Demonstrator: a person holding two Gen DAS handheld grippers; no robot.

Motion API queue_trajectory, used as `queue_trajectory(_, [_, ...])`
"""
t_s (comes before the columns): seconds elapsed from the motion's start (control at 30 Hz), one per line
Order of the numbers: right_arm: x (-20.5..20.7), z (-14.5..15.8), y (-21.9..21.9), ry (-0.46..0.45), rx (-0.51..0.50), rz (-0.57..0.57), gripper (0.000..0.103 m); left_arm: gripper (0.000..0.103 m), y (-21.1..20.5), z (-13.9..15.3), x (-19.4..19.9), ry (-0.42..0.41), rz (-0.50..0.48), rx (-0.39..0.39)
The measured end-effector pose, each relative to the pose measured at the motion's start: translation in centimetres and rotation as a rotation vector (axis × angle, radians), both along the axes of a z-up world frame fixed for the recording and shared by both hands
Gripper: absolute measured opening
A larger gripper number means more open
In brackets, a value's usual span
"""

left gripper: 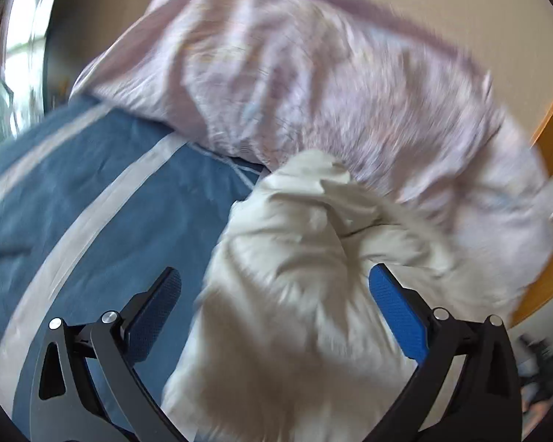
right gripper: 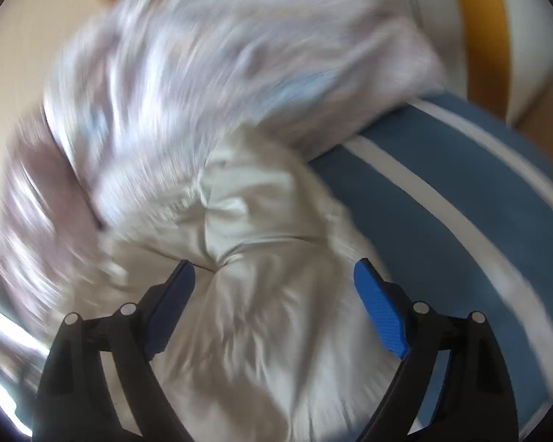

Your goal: Fold large clothes

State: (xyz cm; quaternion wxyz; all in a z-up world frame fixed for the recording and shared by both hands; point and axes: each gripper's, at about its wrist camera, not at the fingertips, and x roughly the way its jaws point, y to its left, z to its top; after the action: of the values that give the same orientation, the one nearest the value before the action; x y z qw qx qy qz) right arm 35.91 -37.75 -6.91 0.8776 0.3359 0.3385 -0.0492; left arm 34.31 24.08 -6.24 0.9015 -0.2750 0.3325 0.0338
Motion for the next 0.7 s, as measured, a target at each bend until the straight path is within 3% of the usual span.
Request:
queue_trajectory(0.17, [-3.5, -2.1, -4.0, 0.026, 0.194, -0.056, 0.088, 0.102, 2.8, -1.3, -5.4, 0.008, 0.034, -0.200])
queue_trajectory(0.23, [-4.4, -3.2, -3.8, 0.043, 0.275, -0.062, 0.087, 0.102, 2.9, -1.7, -6.5, 0.010, 0.046, -0.262])
queue_trajectory(0.33, [-5.4, -4.1, -1.9, 0.064, 0.313, -0.060, 0.085, 0.102, 2.6, -2.8, -7.2, 0.032, 0.058, -0.333])
queue_trajectory(0.53, [-4.6, -5.1, -0.3, 0.071, 0.356, -0.051, 0.084, 0.102, 1.1, -4.1, -7.4, 0.024, 0.064, -0.426])
queue_trajectory(0.7, [-3.8, -6.0, 0.2, 0.091, 0.362, -0.054, 0.078, 0.102, -0.6, -4.5, -6.6, 0.024, 0.063, -0.444])
